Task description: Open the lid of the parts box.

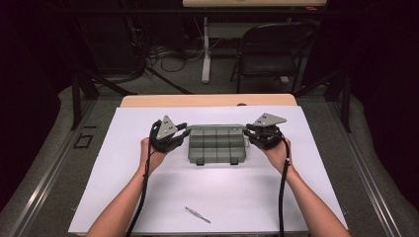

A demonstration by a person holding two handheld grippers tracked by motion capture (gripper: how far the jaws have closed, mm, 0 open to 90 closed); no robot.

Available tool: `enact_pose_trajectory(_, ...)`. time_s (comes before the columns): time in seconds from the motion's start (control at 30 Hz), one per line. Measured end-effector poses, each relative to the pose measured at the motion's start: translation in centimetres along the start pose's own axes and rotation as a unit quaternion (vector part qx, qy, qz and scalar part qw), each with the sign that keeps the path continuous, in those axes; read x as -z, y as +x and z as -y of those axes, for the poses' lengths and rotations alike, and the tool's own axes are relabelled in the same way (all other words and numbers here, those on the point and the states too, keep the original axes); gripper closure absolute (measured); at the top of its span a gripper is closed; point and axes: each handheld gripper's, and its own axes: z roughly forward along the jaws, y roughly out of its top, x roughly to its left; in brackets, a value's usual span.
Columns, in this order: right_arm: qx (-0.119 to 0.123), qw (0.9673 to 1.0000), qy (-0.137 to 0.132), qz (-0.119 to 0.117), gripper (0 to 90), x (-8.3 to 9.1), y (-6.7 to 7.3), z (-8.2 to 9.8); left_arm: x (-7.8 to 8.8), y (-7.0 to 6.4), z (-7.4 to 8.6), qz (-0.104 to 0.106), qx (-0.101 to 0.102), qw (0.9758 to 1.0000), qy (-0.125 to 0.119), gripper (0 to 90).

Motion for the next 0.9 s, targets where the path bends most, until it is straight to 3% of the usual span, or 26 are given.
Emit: enact_pose_trajectory(0.9, -0.035, 0.9993, 0.007, 0.005, 76.2, -0.9, -1.1, -1.3, -0.9, 1.7, -1.2, 0.003, 0.01, 0.9999, 0.013, 76.0)
